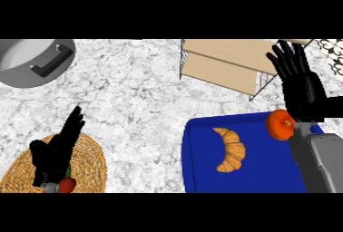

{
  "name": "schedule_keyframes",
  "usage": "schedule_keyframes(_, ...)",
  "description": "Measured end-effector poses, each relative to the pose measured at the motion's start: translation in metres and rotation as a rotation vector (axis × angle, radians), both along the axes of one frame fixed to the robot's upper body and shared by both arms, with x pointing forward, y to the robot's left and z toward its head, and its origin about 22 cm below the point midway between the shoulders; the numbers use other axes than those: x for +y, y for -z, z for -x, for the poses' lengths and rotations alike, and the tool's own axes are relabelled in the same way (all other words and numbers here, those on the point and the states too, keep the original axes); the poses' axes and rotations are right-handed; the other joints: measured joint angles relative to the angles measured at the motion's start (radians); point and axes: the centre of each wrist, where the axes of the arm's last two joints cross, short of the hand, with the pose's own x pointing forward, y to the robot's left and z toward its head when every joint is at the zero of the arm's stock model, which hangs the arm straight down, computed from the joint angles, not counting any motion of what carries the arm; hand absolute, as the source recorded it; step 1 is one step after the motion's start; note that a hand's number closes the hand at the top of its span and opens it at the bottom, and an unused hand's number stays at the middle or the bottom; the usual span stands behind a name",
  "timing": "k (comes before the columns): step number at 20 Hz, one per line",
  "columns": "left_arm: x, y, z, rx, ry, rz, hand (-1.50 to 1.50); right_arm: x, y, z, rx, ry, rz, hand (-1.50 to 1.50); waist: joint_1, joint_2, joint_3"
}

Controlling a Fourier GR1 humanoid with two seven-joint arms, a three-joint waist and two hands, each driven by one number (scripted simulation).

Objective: Pick the croissant from the tray and place it in the tiered shelf

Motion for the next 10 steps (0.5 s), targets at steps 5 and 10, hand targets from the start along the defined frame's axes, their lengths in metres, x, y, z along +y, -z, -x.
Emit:
schedule_keyframes(5, 0.028, -0.004, -0.004, -0.002, -0.031, -0.032, 0.00, 0.047, 0.013, 0.007, 0.004, 0.107, 0.115, 1.50, 0.004, -0.024, 0.013)
schedule_keyframes(10, 0.048, -0.008, -0.004, 0.004, -0.077, -0.037, 0.00, 0.017, 0.061, 0.019, 0.138, 0.501, 0.356, -1.50, -0.024, -0.024, 0.007)
